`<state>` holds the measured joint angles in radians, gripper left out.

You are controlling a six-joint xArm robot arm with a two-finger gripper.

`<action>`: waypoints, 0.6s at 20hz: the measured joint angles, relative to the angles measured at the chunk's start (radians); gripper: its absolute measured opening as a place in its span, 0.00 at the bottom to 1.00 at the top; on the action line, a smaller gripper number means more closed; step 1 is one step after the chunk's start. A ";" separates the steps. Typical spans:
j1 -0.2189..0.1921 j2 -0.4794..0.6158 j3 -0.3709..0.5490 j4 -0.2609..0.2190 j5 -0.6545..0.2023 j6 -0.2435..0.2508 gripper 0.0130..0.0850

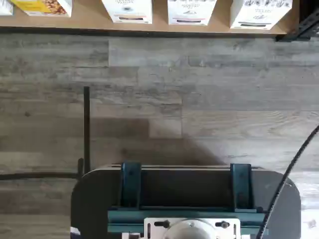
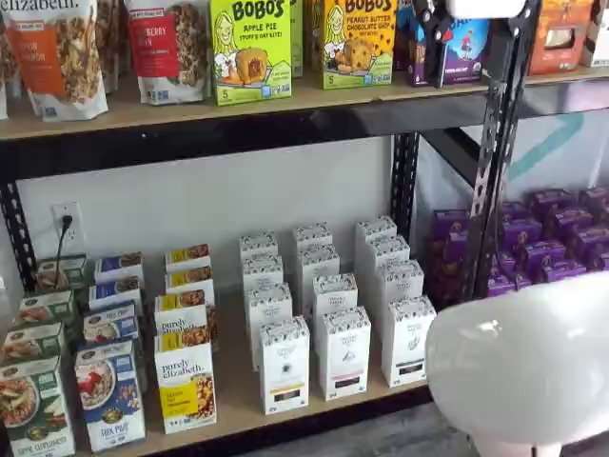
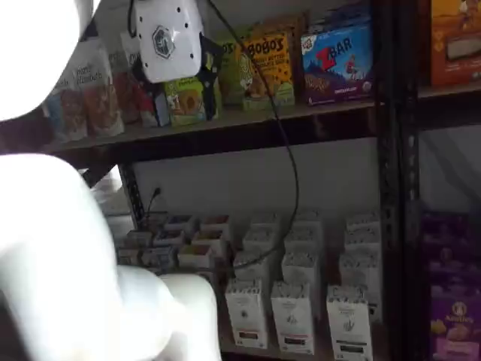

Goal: Pick up the white box with a green strip in the middle, on the bottom shelf, the sixth box from the left

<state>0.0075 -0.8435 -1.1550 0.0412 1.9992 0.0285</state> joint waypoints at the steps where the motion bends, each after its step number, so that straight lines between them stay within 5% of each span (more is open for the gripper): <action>1: 0.009 -0.001 0.001 -0.010 -0.003 0.005 1.00; 4: 0.058 -0.015 0.013 -0.068 -0.027 0.029 1.00; 12: 0.014 -0.029 0.080 -0.063 -0.104 -0.007 1.00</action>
<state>0.0219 -0.8728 -1.0748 -0.0218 1.8952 0.0214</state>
